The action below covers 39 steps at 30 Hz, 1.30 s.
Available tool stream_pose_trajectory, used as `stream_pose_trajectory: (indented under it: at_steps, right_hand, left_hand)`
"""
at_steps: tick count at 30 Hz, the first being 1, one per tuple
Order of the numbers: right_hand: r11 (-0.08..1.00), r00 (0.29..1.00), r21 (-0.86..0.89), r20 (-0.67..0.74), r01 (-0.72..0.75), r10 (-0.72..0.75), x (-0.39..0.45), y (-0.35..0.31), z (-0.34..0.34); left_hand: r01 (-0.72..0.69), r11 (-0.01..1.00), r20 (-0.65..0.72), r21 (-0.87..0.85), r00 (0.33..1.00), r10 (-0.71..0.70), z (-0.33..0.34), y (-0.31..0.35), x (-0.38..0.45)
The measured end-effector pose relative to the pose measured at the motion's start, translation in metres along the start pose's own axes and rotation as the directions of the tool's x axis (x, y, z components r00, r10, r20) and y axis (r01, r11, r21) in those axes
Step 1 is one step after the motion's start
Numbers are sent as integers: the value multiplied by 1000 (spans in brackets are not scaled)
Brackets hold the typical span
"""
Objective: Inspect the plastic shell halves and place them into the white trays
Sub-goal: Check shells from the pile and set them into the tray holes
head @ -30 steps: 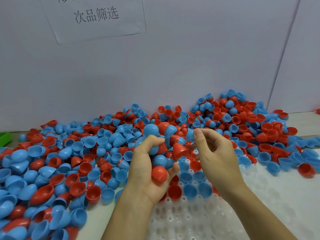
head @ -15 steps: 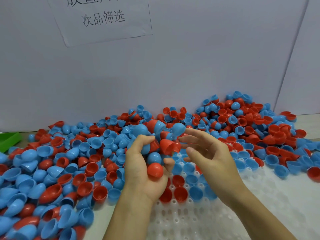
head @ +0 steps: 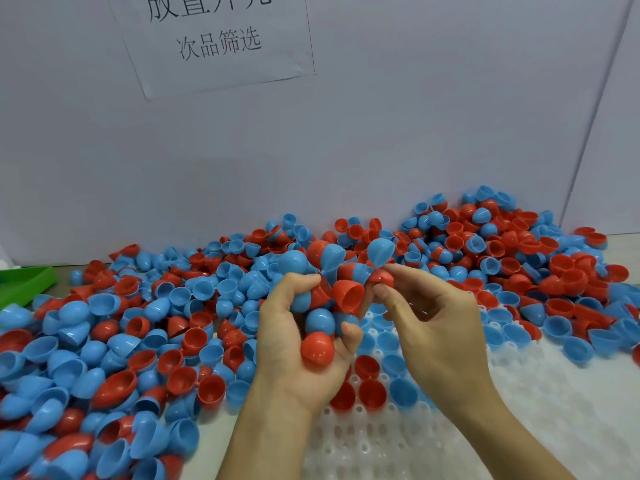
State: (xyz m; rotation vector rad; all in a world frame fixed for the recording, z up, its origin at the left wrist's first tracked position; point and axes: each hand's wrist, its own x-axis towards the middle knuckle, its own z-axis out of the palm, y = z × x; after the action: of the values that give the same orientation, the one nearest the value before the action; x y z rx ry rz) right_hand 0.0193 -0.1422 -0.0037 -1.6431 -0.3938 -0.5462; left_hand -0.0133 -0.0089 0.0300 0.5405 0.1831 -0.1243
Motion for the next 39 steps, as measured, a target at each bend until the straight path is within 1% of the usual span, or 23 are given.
stream_pose_trajectory:
  at_steps: [3, 5, 7, 9, 12, 16, 19, 21, 23, 25, 26, 27, 28, 30, 31, 32, 33, 34, 35, 36, 37, 38, 39]
  right_hand:
    - [1000, 1000, 13, -26, 0, 0, 1, -1, -1]
    - [1000, 1000, 15, -29, -9, 9, 2, -1, -1]
    - [999, 999, 29, -26, -31, 32, 2, -2, -2]
    - [998, 998, 46, -30, -52, 53, 2, -2, -2]
    - [989, 991, 83, -31, -124, 127, 4, -1, -6]
    - [959, 965, 108, 22, -261, 260, 6, 1, -11]
    - [950, 946, -17, 93, -311, 311, 9, 1, -19]
    - [938, 927, -161, 172, -306, 332, 11, 1, -25]
    - [924, 894, -241, 268, -298, 358, 13, -2, -29]
    - [920, 845, -262, 378, -293, 377, 16, -10, -33]
    - [909, 804, -296, 439, -293, 402, 19, -15, -35]
    - [888, 744, -368, 503, -277, 440, 22, -18, -38]
    - [853, 669, -475, 565, -215, 483, 26, -21, -41]
    - [721, 508, -690, 645, 66, 571, 36, -26, -43]
    - [649, 442, -741, 647, 172, 621, 42, -31, -40]
    - [632, 404, -747, 652, 203, 641, 49, -40, -32]
    - [686, 410, -704, 690, 187, 596, 55, -50, -20]
    - [798, 481, -596, 727, 88, 490, 60, -61, -5]
    - [927, 586, -373, 741, -49, 329, 63, -74, 12]
    - [979, 646, -102, 738, -178, 195, 65, -89, 29]
    - [946, 660, 113, 741, -303, 123, 65, -101, 43]
    - [924, 653, 202, 755, -326, 65, 63, -109, 54]
    - [958, 638, 173, 770, -230, 14, 61, -112, 61]
  left_hand:
    - [-15, 999, -48, 51, 999, 17, -3, 1, 3]
    - [-51, 998, -82, 42, 995, 54, -5, 2, 6]
    - [-99, 995, -72, 13, 992, 100, -6, 4, 6]
    - [-134, 991, -30, -22, 991, 134, -8, 7, 6]
    - [-165, 984, 11, -68, 986, 166, -11, 13, 5]
    - [-177, 982, -16, -70, 984, 176, -13, 16, 7]
    - [-167, 985, -43, -46, 985, 165, -13, 14, 8]
    - [-169, 985, -74, -22, 983, 167, -13, 14, 8]
    - [-184, 983, -126, 4, 975, 183, -14, 16, 9]
    - [-196, 980, -152, 31, 968, 198, -17, 19, 8]
    - [-199, 979, -166, 47, 965, 204, -19, 22, 9]
    - [-200, 978, -182, 63, 961, 209, -21, 25, 9]
    - [-201, 976, -197, 78, 957, 213, -24, 28, 10]
    - [-205, 973, -228, 105, 947, 225, -29, 33, 10]
    - [-211, 971, -242, 114, 942, 233, -33, 35, 12]
    - [-213, 971, -258, 113, 937, 235, -35, 36, 12]
    - [-214, 970, -274, 112, 932, 237, -37, 38, 13]
    - [-212, 971, -289, 109, 928, 235, -39, 39, 13]
    - [-217, 971, -295, 104, 925, 238, -40, 40, 15]
    - [-220, 969, -291, 109, 926, 242, -41, 40, 15]
    - [-230, 966, -278, 119, 926, 255, -42, 40, 15]
    - [-241, 962, -265, 132, 926, 268, -42, 40, 15]
    - [-255, 956, -248, 146, 926, 285, -44, 38, 17]
